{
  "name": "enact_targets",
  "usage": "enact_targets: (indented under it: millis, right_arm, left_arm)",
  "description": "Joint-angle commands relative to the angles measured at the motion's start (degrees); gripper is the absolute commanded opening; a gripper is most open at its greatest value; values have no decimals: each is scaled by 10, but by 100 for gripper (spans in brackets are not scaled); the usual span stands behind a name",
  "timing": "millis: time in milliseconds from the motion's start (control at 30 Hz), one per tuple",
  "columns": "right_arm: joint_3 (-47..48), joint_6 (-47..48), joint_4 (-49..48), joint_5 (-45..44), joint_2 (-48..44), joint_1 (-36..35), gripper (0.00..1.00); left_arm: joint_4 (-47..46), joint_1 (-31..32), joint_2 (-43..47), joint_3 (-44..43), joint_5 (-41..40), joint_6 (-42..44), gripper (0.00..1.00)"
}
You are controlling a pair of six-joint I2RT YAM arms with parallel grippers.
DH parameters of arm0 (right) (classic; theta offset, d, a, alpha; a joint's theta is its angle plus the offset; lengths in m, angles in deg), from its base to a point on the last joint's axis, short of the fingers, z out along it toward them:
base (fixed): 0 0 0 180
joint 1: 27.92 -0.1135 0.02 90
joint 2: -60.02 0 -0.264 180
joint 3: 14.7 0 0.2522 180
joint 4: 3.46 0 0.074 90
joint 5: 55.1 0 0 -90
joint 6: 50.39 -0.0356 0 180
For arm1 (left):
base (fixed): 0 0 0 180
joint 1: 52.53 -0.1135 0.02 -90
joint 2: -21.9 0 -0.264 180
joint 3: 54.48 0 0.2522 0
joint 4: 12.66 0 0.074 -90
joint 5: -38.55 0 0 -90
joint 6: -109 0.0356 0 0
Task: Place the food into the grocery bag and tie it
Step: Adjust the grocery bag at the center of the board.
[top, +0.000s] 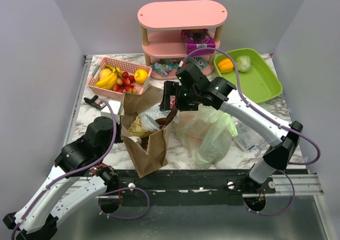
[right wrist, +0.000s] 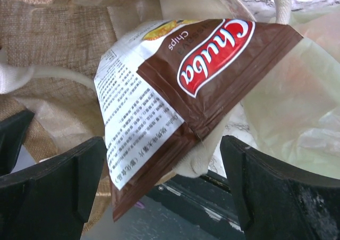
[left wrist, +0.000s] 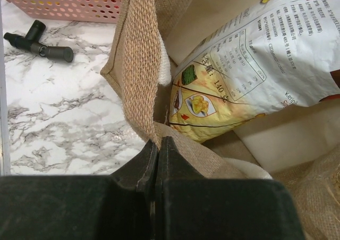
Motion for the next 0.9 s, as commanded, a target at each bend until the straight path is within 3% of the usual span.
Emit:
enact_targets:
  millis: [0,300,667,867]
  right_arm:
    - [3,1,-26,-3,34,0,97]
    - [15,15,-33,-5,68,0,94]
    - [130,57,31,4,120,0,91]
    - [123,60,23,37,138,-1,90]
  left_arm:
    - [-9,0,11,13,31,-5,0]
    - [-38,-1,50,52,40,1,0]
    - [-69,-1,84,95,68,13,0]
    - [-71,-1,96,97,69,14,0]
